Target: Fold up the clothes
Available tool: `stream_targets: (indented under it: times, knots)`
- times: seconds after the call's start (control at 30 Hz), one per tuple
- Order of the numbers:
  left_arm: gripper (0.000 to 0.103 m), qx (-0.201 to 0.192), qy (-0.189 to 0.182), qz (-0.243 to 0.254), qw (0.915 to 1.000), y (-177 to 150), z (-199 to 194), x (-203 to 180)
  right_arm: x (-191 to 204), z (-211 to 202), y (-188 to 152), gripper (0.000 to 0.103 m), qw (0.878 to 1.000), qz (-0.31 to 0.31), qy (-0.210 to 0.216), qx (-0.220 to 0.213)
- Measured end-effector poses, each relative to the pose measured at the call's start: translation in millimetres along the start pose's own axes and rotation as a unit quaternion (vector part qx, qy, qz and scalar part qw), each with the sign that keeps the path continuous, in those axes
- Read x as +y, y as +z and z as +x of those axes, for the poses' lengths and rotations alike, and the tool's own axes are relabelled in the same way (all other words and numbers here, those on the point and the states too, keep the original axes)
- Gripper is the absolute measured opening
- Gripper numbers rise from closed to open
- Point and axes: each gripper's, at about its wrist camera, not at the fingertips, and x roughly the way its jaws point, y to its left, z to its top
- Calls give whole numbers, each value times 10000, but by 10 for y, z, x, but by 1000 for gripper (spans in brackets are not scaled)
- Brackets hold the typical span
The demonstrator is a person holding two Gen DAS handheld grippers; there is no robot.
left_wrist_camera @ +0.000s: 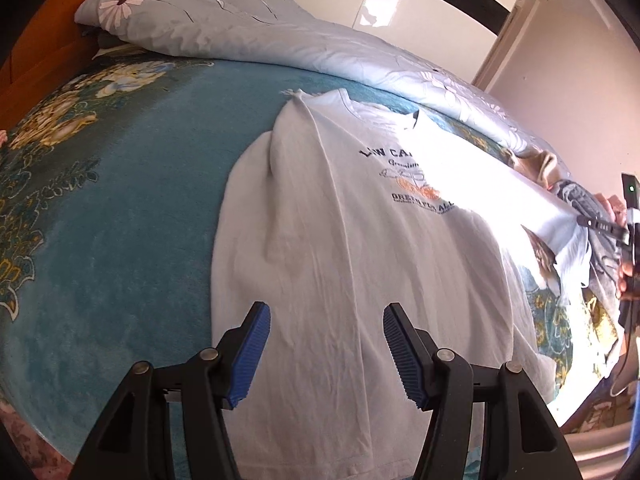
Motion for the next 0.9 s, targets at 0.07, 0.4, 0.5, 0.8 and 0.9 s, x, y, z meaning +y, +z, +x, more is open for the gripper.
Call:
stream_targets:
  times: [0.07,0.4,0.5,0.8,0.9]
  knots:
    - [63,84,33,93,9999,-40,54,-54,-77,135,-1,3,9995,304,3,131]
    - [63,245,132,138,9995,-143,198,-146,116,-267,-170,53,9993,100,193,-312]
    - [62,205,79,11,9998,-154,204,-117,180,-521,-227,58,9978,-70,236,-623]
    - [4,-11,-28,-299,9995,-157,135,142,409,-703,-349,62,9964,-195,514,-645]
    - [4,-189,-121,-457,9987,-125,21,325,486,-763,-389,62,9957,-236,606,-652]
